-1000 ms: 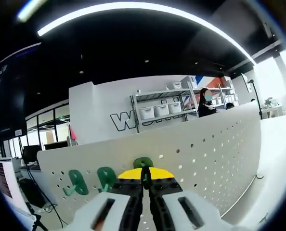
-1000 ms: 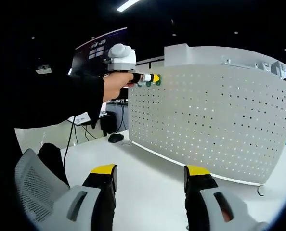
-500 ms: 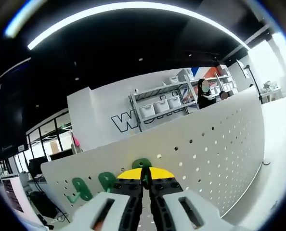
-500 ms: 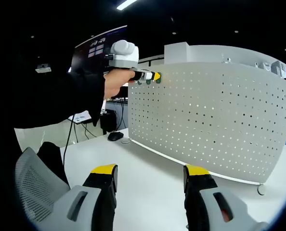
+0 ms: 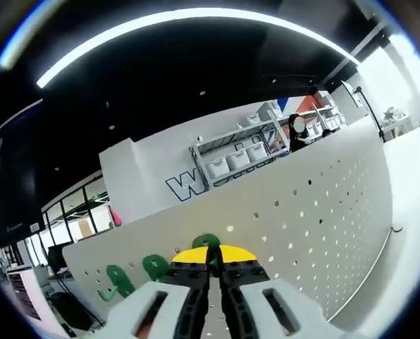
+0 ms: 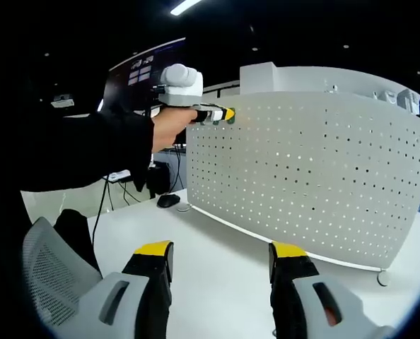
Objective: Insert the hook assembly into the mounting plate slot until the hook locks in place.
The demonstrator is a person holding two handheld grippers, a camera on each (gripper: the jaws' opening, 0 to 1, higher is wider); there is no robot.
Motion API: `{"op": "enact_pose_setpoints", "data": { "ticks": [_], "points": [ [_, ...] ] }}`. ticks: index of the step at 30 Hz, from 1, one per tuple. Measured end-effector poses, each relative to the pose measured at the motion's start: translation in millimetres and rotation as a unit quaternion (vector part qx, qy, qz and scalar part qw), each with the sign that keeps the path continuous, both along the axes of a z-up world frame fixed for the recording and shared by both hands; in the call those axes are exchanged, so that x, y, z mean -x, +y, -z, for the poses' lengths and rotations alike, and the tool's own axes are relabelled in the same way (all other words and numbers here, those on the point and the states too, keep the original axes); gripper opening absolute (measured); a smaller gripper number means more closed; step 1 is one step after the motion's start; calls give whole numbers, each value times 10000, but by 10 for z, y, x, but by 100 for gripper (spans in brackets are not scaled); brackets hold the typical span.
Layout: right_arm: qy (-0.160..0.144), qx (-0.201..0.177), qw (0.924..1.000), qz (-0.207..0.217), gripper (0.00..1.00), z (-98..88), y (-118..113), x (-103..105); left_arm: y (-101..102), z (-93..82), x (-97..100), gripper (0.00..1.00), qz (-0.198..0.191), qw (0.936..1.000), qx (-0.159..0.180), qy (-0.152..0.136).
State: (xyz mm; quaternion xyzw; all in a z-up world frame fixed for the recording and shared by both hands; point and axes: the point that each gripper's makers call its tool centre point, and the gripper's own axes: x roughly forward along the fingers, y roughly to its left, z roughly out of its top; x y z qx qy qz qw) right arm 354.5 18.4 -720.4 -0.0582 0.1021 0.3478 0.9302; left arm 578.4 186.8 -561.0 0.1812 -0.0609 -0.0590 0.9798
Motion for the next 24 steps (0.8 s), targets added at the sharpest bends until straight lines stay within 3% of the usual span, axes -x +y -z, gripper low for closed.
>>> {"op": "enact_pose_setpoints", "data": {
  "ticks": [11,24],
  "points": [
    [-40,22,10000,-82,52,-12,38,28,22,-4,179,12,49,9999,95,41],
    [-115,97,9998,-155,51,-22,78,56,15,-38,656,21,325,9988,366,45]
  ]
}}
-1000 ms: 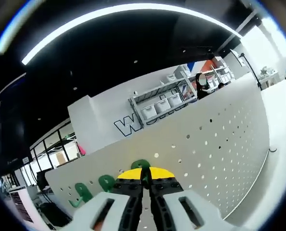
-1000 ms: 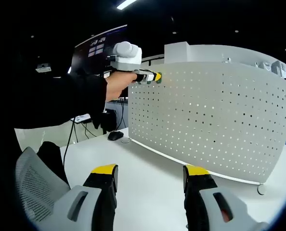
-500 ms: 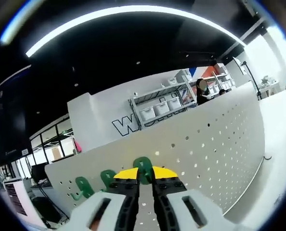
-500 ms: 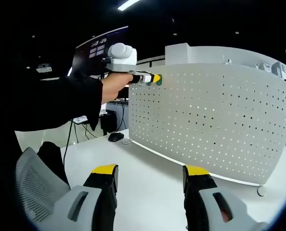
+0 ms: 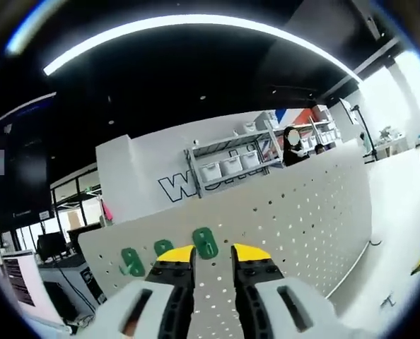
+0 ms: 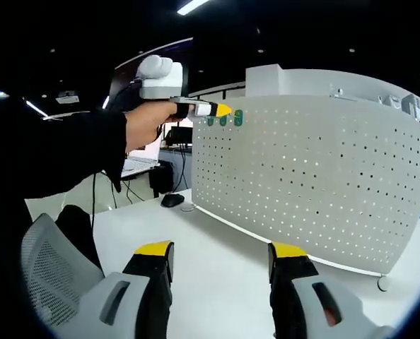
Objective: Insert the hook assembly into the mounting plate slot until the hook locks in place.
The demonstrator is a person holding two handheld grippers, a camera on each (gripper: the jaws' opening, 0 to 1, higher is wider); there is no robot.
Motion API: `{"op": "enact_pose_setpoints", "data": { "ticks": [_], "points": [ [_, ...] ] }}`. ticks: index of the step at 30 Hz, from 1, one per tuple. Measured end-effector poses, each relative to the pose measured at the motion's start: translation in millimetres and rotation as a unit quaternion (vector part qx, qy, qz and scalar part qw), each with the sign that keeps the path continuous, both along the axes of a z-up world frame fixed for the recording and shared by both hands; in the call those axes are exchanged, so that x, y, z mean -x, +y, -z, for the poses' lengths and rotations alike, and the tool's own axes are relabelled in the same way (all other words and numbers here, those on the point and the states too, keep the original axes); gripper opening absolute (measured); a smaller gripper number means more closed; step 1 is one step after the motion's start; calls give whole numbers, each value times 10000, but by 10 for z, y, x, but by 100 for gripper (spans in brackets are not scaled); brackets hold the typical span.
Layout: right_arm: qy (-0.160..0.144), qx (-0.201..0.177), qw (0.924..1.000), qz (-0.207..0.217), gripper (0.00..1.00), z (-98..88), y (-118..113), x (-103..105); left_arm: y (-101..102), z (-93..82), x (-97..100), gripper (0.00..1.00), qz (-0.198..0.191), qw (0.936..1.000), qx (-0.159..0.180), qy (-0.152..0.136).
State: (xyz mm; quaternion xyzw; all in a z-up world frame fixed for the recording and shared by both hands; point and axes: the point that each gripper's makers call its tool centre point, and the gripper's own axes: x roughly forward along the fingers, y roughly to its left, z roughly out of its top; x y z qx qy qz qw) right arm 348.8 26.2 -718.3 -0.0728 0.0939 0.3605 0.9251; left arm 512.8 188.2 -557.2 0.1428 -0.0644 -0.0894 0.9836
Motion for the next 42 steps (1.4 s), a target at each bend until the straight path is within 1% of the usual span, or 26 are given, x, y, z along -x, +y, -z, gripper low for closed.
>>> {"op": "enact_pose_setpoints", "data": {
  "ticks": [3,6,10,15,18,23,30,34,42],
  "points": [
    [-36,2,10000,-12,51,-11,0,1,-16,13,81,23,36,10000,6,2],
    [-59,-5,10000,6,51,-23,-17,2,-45,68,190,25,110,9999,108,65],
    [-87,-22,10000,19,51,-41,-33,10,-93,136,330,26,216,9997,94,115],
    [-105,21,9999,-45,51,-32,-3,34,-131,168,562,27,420,9989,126,137],
    [-82,48,9999,-86,50,-12,11,45,-139,191,671,29,475,9987,130,157],
    [-58,97,9998,-170,50,18,49,66,-134,309,915,30,557,9978,249,262],
    [-35,125,9997,-208,50,39,62,70,-250,622,1299,30,758,9955,269,505],
    [-19,147,9997,-204,50,52,56,73,-319,838,1477,31,860,9931,325,728],
    [-18,122,9998,-142,50,26,18,56,-474,1102,1701,32,1058,9891,428,926]
  ]
}}
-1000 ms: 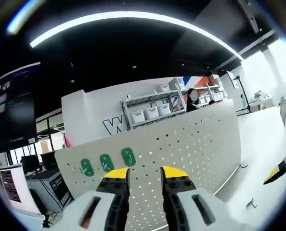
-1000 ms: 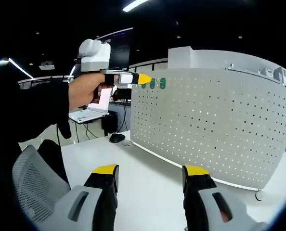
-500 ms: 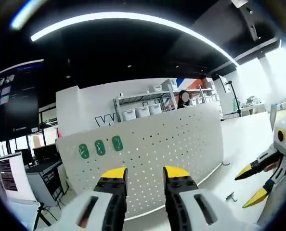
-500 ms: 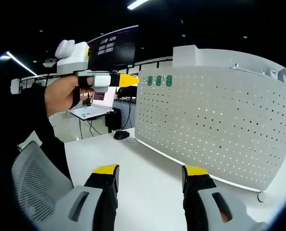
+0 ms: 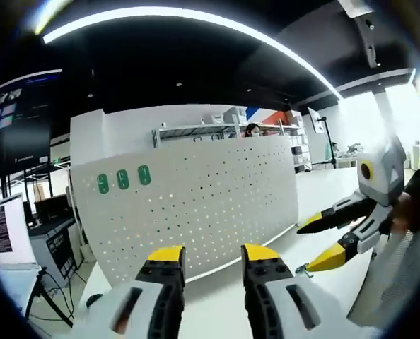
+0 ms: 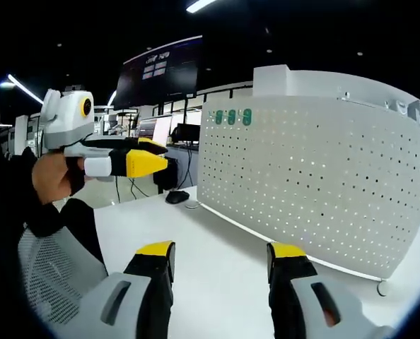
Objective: Insert the hook assembly into the mounting plate slot until the hook locks in place.
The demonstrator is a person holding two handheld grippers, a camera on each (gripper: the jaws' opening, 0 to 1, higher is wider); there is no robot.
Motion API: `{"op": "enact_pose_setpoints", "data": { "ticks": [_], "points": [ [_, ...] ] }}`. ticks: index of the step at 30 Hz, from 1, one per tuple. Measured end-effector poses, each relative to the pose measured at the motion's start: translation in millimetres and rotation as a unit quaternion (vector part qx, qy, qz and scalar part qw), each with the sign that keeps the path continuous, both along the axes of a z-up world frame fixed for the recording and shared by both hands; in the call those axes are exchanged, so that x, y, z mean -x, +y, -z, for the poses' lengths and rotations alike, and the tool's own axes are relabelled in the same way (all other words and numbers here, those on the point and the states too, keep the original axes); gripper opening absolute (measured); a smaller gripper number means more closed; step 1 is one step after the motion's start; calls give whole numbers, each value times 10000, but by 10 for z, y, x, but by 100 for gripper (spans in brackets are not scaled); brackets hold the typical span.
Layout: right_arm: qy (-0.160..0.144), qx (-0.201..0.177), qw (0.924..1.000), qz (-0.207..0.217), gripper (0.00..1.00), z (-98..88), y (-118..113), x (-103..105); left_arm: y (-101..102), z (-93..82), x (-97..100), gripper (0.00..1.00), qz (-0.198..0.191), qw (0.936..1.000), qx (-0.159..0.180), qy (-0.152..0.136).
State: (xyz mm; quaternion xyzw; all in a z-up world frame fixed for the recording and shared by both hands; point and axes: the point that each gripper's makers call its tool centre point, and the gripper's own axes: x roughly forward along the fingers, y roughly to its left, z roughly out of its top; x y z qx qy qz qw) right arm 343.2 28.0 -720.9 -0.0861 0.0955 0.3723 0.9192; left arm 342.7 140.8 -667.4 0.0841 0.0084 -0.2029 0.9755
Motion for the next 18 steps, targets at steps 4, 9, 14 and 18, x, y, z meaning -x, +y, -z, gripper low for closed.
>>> {"op": "enact_pose_setpoints", "data": {
  "ticks": [4,9,14,18],
  "points": [
    [16,13,10000,17,50,-2,-15,-2,-85,91,74,32,120,9999,-47,12],
    [-95,122,9999,74,50,-63,-117,-32,-106,105,92,32,182,9998,-28,-10],
    [-156,170,9995,234,49,-106,-280,-99,-130,131,99,32,231,9997,-20,10],
    [-162,257,9987,410,49,-87,-457,-167,-164,137,105,32,301,9995,-37,-1]
  ]
}}
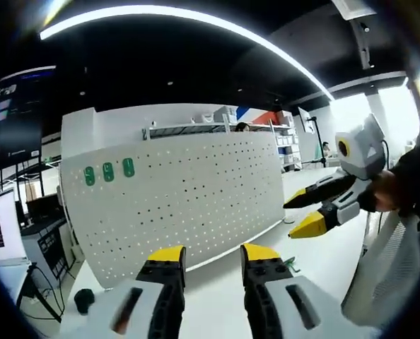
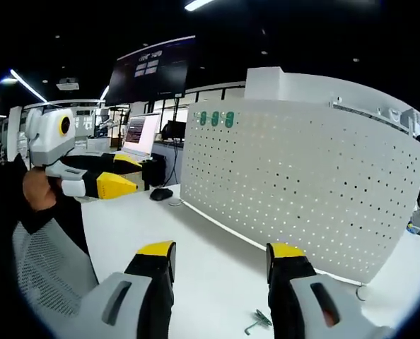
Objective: Insert the hook assembly into the mounting plate slot until the hook locks in place.
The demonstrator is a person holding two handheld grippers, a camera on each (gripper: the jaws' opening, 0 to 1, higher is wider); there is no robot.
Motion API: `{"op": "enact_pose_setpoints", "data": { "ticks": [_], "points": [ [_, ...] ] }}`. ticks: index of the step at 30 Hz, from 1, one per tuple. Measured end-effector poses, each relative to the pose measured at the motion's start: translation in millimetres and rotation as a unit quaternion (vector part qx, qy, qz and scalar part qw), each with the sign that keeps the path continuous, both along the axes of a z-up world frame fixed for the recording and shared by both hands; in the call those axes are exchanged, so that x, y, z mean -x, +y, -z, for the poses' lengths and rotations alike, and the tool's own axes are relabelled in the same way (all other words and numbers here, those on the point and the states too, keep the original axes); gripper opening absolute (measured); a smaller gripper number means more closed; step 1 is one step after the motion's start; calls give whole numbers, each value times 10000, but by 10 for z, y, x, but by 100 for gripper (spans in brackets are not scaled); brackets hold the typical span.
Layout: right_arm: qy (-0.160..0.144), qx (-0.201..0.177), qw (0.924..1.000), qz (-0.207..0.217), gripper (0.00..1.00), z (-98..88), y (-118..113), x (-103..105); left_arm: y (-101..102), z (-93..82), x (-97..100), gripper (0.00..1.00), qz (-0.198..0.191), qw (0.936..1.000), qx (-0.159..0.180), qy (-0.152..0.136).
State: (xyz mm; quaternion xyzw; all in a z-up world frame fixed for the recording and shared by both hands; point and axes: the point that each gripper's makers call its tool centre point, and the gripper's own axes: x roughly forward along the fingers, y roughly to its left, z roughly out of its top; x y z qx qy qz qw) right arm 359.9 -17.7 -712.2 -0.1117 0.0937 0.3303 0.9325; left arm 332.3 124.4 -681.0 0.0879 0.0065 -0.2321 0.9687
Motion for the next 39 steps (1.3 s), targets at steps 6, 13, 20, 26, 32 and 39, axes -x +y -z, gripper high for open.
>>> {"op": "enact_pose_setpoints", "data": {
  "ticks": [6,13,20,26,32,39],
  "points": [
    [78,128,9997,189,42,66,-242,-127,-37,19,1,32,74,10000,-16,27],
    [270,268,9989,289,37,234,-448,-292,-35,20,2,31,79,10000,-11,26],
    [523,560,9969,-195,31,509,-485,-359,-48,31,5,31,115,9999,-45,36],
    [701,528,9956,-335,30,715,-542,-398,-47,41,3,31,106,9999,-91,45],
    [897,648,9932,-364,29,941,-608,-377,-69,63,2,30,140,9998,-146,82],
    [1061,886,9896,-408,25,1174,-696,-398,-93,87,-10,30,197,9996,-162,126]
  ]
}}
